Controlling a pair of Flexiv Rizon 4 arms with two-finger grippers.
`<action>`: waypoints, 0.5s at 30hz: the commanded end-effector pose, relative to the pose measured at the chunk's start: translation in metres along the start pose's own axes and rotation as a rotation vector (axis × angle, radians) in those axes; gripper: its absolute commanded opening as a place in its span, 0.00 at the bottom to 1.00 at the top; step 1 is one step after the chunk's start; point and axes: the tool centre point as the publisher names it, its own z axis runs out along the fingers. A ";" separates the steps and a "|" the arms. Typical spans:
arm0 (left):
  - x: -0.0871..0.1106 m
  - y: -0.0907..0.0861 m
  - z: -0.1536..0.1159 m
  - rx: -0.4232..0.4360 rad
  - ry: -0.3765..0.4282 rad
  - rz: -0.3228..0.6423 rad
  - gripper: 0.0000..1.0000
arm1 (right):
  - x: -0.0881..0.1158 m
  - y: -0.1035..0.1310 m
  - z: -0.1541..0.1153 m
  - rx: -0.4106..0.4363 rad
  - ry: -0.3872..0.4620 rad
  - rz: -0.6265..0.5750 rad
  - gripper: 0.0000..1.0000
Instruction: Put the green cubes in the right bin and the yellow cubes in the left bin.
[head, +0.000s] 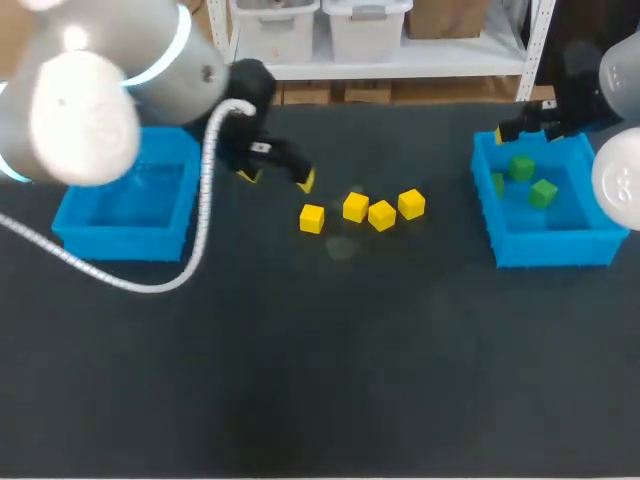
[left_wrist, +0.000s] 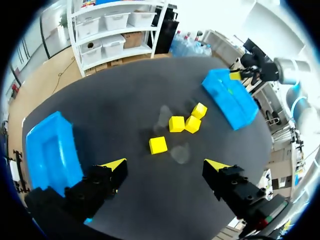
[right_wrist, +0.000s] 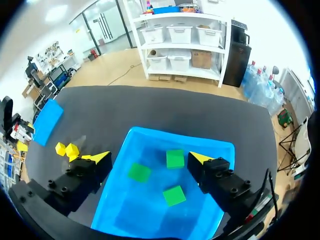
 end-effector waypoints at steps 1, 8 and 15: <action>-0.013 -0.001 0.045 -0.075 0.177 0.004 1.00 | 0.001 0.000 -0.001 0.004 -0.001 0.000 1.00; -0.012 0.013 0.072 -0.148 0.259 0.014 1.00 | 0.001 0.000 -0.001 0.004 -0.001 0.000 1.00; -0.014 0.013 0.100 -0.176 0.302 0.035 1.00 | 0.001 0.000 -0.001 0.004 -0.001 0.000 1.00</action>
